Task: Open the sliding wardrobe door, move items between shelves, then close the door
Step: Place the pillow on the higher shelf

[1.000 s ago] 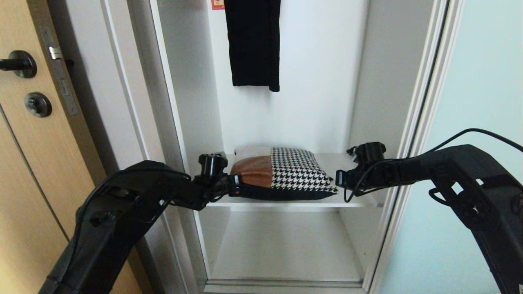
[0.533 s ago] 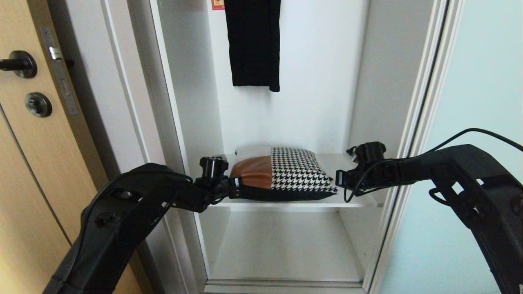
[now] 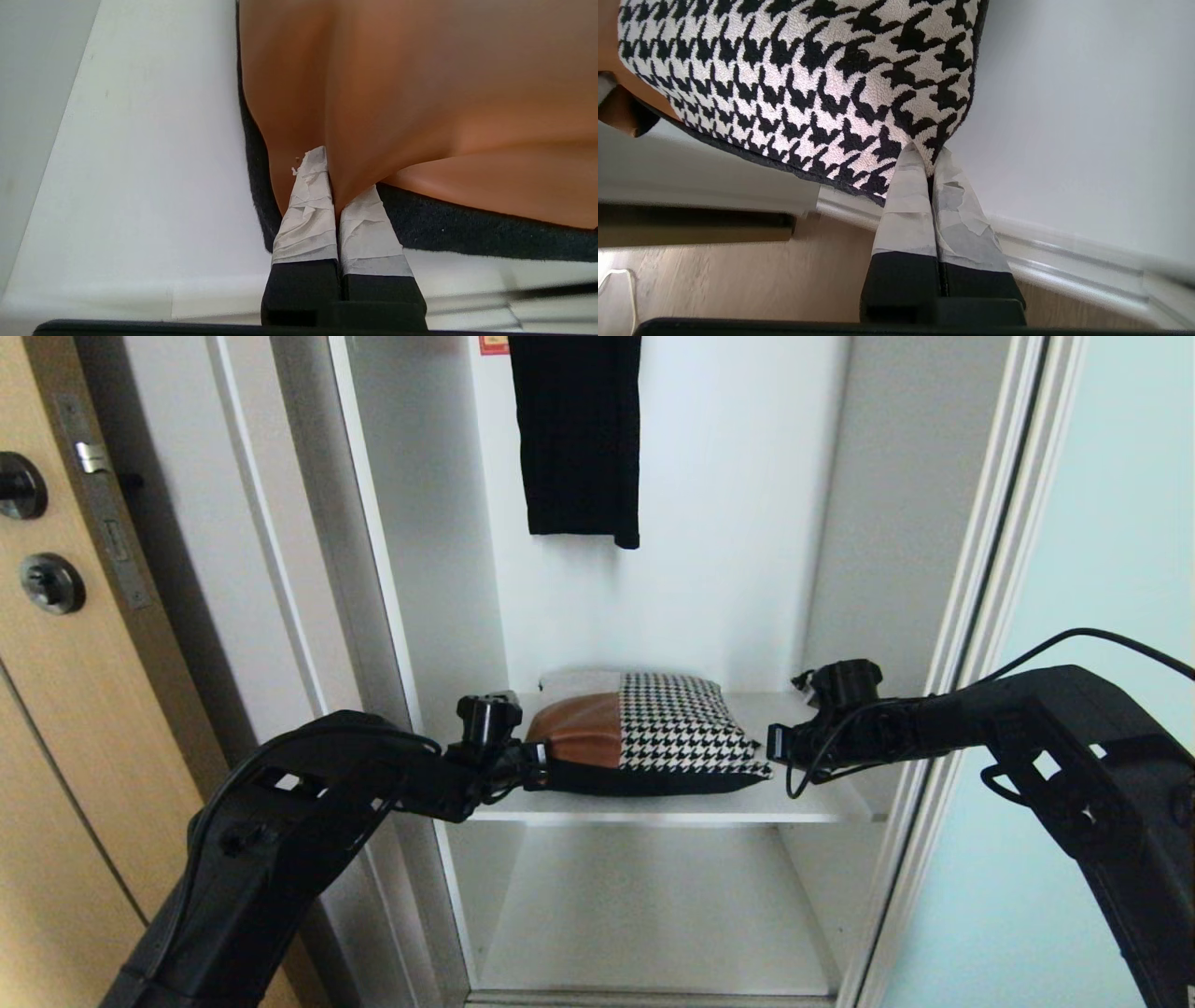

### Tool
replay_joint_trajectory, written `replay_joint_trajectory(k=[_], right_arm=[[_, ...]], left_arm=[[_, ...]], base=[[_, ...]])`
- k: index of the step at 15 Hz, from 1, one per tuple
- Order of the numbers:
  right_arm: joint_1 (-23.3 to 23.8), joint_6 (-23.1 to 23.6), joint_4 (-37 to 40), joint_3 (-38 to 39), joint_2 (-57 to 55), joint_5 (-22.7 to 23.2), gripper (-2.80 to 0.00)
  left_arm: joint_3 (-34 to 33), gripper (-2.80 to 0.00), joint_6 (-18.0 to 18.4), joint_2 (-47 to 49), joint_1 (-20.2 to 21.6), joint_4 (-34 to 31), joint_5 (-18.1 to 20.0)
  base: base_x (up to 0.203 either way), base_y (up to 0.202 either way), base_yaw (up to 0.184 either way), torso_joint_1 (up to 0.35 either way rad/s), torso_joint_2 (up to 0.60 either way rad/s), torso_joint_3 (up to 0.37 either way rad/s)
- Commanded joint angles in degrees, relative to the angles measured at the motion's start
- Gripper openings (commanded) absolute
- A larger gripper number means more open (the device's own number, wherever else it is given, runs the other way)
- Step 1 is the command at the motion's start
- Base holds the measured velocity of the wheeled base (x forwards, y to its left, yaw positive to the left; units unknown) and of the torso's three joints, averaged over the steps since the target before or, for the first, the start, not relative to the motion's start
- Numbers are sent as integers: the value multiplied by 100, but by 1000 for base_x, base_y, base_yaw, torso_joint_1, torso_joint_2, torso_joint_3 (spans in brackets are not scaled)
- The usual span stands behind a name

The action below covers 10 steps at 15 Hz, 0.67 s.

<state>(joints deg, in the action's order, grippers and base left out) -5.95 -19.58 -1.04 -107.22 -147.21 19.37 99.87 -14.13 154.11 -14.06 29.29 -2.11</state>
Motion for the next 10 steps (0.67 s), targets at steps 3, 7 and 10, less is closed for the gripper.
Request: replay_joint_trajectory(k=[3, 7, 10], right_arm=[[-3, -1, -2, -1, 24, 15, -280], [-3, 25, 7, -1, 26, 15, -280], [-3, 25, 7, -45, 1, 23, -280]], left_arm=[[-104, -280, -16, -99, -9, 10, -14], [260, -280, -79, -288, -18, -989, -103], [332, -280, -99, -250, -18, -1031, -167]], base=[[136, 0, 3, 5, 3, 3], [0, 0, 0, 0, 0, 0], [0, 0, 0, 0, 0, 0]])
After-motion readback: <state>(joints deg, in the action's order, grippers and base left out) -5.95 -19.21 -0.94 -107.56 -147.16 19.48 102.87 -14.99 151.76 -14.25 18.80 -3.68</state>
